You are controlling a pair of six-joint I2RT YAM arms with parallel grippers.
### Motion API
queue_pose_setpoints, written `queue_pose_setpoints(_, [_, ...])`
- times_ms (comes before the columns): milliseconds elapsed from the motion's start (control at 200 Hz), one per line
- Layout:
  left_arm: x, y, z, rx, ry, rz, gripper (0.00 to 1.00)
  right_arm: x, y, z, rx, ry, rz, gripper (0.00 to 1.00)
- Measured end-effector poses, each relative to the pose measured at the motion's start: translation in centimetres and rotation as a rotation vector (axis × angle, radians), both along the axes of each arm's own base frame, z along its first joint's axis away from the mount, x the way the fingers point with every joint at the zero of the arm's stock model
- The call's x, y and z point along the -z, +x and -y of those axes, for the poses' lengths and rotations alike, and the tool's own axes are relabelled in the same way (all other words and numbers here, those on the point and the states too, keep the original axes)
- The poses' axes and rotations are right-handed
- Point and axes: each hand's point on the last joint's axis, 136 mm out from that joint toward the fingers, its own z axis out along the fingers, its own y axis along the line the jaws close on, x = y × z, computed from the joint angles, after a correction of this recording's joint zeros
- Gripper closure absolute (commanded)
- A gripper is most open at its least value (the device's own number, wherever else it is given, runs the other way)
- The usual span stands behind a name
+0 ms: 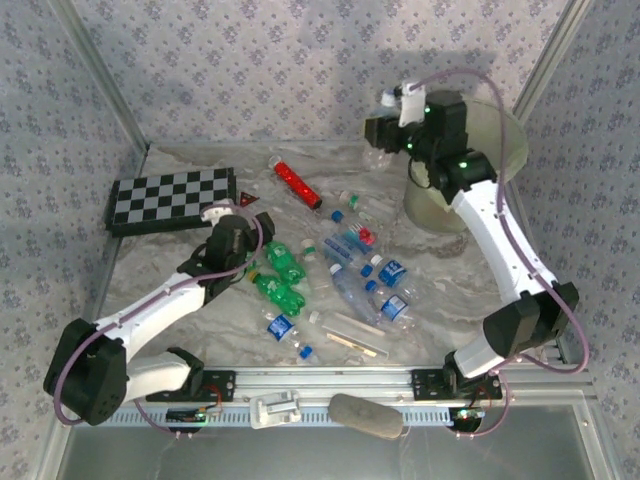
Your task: Put the plastic bottles in the bin
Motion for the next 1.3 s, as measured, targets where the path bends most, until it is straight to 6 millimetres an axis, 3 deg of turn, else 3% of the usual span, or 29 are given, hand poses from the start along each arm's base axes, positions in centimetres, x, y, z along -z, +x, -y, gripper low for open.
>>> queue_pose_setpoints(130, [0.1, 0.0, -0.1, -0.004, -0.001, -0.003, 0.00, -2.4, 0.6, 4.7, 0.142, -0.053, 0.050, 0.51])
queue_pose_setpoints(225, [0.2, 0.0, -0.1, -0.004, -0.002, -0.001, 0.00, -3.0, 1.1, 8.2, 0.263, -0.100, 0.069, 0.51])
queue_pose_setpoints(370, [0.3, 0.0, -0.1, -0.005, -0.009, 0.004, 0.00, -2.0, 2.1, 12.2, 0.400, -0.146, 0.045, 0.51])
queue_pose_setpoints(500, [0.1, 0.1, 0.0, -0.007, -0.016, 0.010, 0.00, 0.6, 3.6, 14.7, 0.468, -0.171, -0.022, 0.51])
queue_pose_setpoints(740, [0.2, 0.0, 0.0, -0.009, -0.019, 0.008, 0.00, 8.8, 5.6, 15.7, 0.484, -0.201, -0.234, 0.46])
queue_pose_setpoints(880, [0.4, -0.1, -0.1, -0.011, -0.020, 0.004, 0.00, 12.0, 5.9, 15.7, 0.476, -0.196, -0.323, 0.42])
queue_pose_setpoints(1014, [0.4, -0.1, -0.1, -0.013, -0.022, 0.003, 0.00, 12.9, 5.9, 16.0, 0.477, -0.180, -0.354, 0.32])
queue_pose_setpoints(1164, [0.4, -0.1, -0.1, -0.013, -0.022, 0.003, 0.00, 13.0, 5.8, 16.0, 0.478, -0.166, -0.358, 0.10])
queue_pose_setpoints(1299, [0.4, -0.1, -0.1, -0.013, -0.021, 0.002, 0.00, 12.9, 5.9, 15.9, 0.471, -0.163, -0.358, 0.01])
